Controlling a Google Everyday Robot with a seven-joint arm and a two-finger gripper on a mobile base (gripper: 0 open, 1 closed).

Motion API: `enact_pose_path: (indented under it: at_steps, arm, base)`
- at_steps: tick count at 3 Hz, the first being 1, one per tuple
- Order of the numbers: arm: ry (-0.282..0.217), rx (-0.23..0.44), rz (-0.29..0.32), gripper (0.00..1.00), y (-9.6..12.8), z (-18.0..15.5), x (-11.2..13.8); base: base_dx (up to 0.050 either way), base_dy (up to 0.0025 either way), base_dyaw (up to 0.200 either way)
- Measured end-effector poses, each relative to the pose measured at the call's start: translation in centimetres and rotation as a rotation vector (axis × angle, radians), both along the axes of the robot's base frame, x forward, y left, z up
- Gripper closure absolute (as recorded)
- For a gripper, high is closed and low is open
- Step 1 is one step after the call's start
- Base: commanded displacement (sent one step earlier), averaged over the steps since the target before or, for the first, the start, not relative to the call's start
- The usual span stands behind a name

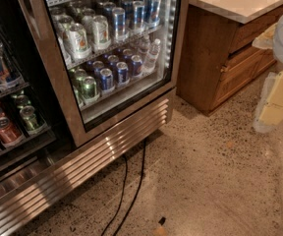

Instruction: Close left fridge door

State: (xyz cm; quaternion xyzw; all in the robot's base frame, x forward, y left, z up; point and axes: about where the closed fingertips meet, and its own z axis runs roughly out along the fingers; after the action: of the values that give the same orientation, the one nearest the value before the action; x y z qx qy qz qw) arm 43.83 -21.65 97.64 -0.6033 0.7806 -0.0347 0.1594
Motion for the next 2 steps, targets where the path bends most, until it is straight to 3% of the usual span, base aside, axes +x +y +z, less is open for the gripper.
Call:
enact_pose_path:
  at_steps: [2]
  arm:
    - [0.000, 0.000, 0.000, 0.00, 0.00, 0.00, 0.00]
  base:
    - [-0.050, -0.00004, 0.000]
